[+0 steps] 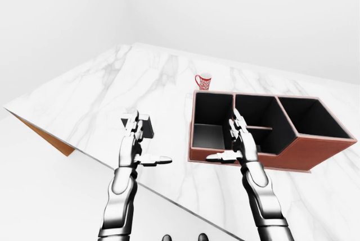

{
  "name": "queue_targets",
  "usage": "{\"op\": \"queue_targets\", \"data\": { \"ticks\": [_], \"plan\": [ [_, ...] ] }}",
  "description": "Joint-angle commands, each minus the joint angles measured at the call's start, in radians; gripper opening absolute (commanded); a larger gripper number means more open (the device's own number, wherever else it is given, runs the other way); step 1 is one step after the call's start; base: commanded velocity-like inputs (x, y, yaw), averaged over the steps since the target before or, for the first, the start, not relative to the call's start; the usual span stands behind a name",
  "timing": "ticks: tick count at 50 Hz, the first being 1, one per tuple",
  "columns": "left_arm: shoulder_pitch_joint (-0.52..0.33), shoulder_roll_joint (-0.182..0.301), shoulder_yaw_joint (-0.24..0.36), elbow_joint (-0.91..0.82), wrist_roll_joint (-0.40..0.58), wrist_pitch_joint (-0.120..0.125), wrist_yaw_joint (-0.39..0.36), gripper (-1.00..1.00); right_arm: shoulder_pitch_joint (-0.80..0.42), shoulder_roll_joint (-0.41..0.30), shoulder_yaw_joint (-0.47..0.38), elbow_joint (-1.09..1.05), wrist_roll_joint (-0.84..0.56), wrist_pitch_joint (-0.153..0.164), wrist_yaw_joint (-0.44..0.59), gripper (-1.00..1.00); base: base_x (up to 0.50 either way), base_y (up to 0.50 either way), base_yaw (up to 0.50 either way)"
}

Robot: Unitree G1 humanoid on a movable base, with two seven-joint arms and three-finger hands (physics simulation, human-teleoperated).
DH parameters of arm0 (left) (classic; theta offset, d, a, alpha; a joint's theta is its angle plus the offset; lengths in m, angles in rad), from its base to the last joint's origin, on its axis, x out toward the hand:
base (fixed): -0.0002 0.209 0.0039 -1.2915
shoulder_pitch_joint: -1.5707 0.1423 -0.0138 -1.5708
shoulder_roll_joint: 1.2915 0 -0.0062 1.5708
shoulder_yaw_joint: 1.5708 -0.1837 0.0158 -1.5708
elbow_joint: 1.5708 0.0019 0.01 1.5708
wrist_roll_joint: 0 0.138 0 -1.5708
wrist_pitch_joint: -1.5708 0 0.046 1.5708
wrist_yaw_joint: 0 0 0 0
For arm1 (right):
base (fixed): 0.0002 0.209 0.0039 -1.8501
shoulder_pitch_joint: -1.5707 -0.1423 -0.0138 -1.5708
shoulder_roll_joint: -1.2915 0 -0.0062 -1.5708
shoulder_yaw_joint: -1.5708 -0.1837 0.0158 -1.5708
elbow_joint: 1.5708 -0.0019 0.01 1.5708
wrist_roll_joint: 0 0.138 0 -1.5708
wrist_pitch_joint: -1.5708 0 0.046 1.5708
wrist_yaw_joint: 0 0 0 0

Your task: Pick up the book and place it in the right compartment of the caddy.

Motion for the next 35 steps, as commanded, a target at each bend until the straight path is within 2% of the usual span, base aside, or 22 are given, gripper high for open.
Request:
{"op": "queue_targets", "data": {
  "ticks": [1, 2, 7, 8, 9, 11, 13, 15, 16, 17, 18, 20, 21, 22, 23, 24, 29, 30, 31, 32, 33, 35],
  "plan": [
    [0.001, 0.000, -0.002, -0.005, 0.000, 0.001, -0.002, 1.00, 0.003, 0.000, 0.001, -0.006, 0.001, 0.002, 0.003, 1.00, 0.00, 0.00, 0.00],
    [0.005, 0.004, -0.011, 0.019, 0.028, -0.036, -0.004, 1.00, 0.003, 0.000, 0.001, -0.005, 0.001, 0.000, 0.003, 1.00, 0.00, 0.00, 0.00],
    [0.006, 0.004, 0.000, 0.024, 0.021, -0.030, -0.012, 1.00, 0.002, 0.002, 0.005, -0.006, 0.005, 0.004, 0.010, 1.00, 0.00, 0.00, 0.00],
    [0.008, 0.004, 0.000, 0.019, 0.020, -0.026, -0.014, 1.00, -0.001, 0.005, 0.005, 0.044, 0.004, -0.045, 0.011, 1.00, 0.00, 0.00, 0.00],
    [0.008, 0.005, 0.000, 0.013, 0.021, -0.020, -0.013, 1.00, 0.003, 0.004, 0.007, 0.007, 0.004, -0.010, 0.008, 1.00, 0.00, 0.00, 0.00],
    [0.007, 0.005, 0.002, 0.012, 0.019, -0.019, -0.015, 1.00, 0.005, 0.005, 0.008, -0.001, 0.004, -0.003, 0.005, 1.00, 0.00, 0.00, 0.00],
    [0.007, 0.004, 0.003, 0.034, 0.021, -0.041, -0.016, 1.00, 0.009, 0.006, 0.008, -0.012, 0.006, 0.005, 0.004, 1.00, 0.00, 0.00, 0.00],
    [0.008, 0.004, 0.003, 0.038, 0.019, -0.045, -0.017, 1.00, 0.000, 0.010, 0.005, 0.113, 0.005, -0.094, 0.005, 1.00, 0.00, 0.00, 0.00],
    [0.010, 0.005, 0.002, 0.008, 0.016, -0.018, -0.017, 1.00, 0.007, 0.008, 0.009, 0.057, 0.008, -0.061, 0.002, 1.00, 0.00, 0.00, 0.00],
    [0.011, 0.005, 0.002, 0.011, 0.018, -0.022, -0.017, 1.00, 0.011, 0.007, 0.011, 0.014, 0.009, -0.022, 0.000, 1.00, 0.00, 0.00, 0.00],
    [0.011, 0.005, 0.002, 0.011, 0.018, -0.022, -0.018, 1.00, 0.011, 0.007, 0.011, 0.011, 0.009, -0.019, 0.000, 1.00, 0.00, 0.00, 0.00],
    [0.009, 0.007, 0.003, 0.000, 0.019, -0.009, -0.018, 1.00, 0.007, 0.011, 0.013, 0.084, 0.007, -0.087, 0.003, 1.00, 0.00, 0.00, 0.00],
    [0.006, 0.007, 0.005, 0.007, 0.019, -0.012, -0.018, 1.00, 0.005, 0.012, 0.014, 0.109, 0.006, -0.094, 0.003, 1.00, 0.00, 0.00, 0.00],
    [0.004, 0.006, 0.006, 0.019, 0.020, -0.022, -0.019, 1.00, 0.010, 0.011, 0.017, 0.065, 0.007, -0.072, 0.001, 1.00, 0.00, 0.00, 0.00],
    [0.002, 0.007, 0.006, 0.025, 0.023, -0.026, -0.019, 1.00, 0.018, 0.009, 0.020, -0.014, 0.010, -0.001, -0.003, 1.00, 0.00, 0.00, 0.00],
    [0.002, 0.007, 0.006, 0.025, 0.023, -0.026, -0.019, 1.00, 0.018, 0.009, 0.020, -0.019, 0.010, 0.003, -0.003, 1.00, 0.00, 0.00, 0.00],
    [-0.008, 0.020, 0.005, -0.014, 0.055, 0.028, -0.016, 1.00, 0.017, 0.010, 0.018, -0.030, 0.009, 0.014, -0.004, 1.00, 0.00, 0.00, 0.00],
    [-0.020, 0.036, -0.003, 0.011, 0.120, 0.016, -0.004, 1.00, 0.018, 0.009, 0.017, -0.029, 0.010, 0.011, -0.003, 1.00, 0.00, 0.00, 0.00],
    [-0.031, 0.046, -0.003, -0.012, 0.164, 0.032, 0.001, 1.00, 0.014, 0.012, 0.015, 0.046, 0.007, -0.061, 0.000, 1.00, 0.00, 0.00, 0.00],
    [-0.051, 0.060, 0.000, -0.025, 0.224, 0.062, 0.012, 1.00, 0.018, 0.009, 0.016, -0.008, 0.009, -0.012, -0.002, 1.00, 0.00, 0.00, 0.00],
    [-0.072, 0.069, 0.006, -0.024, 0.267, 0.067, 0.018, 1.00, 0.019, 0.008, 0.016, -0.031, 0.011, 0.011, -0.003, 1.00, 0.00, 0.00, 0.00],
    [-0.140, 0.107, 0.026, -0.051, 0.377, 0.105, 0.021, 1.00, 0.019, 0.008, 0.014, -0.037, 0.011, 0.015, -0.002, 1.00, 0.00, 0.00, 0.00]
  ]
}}
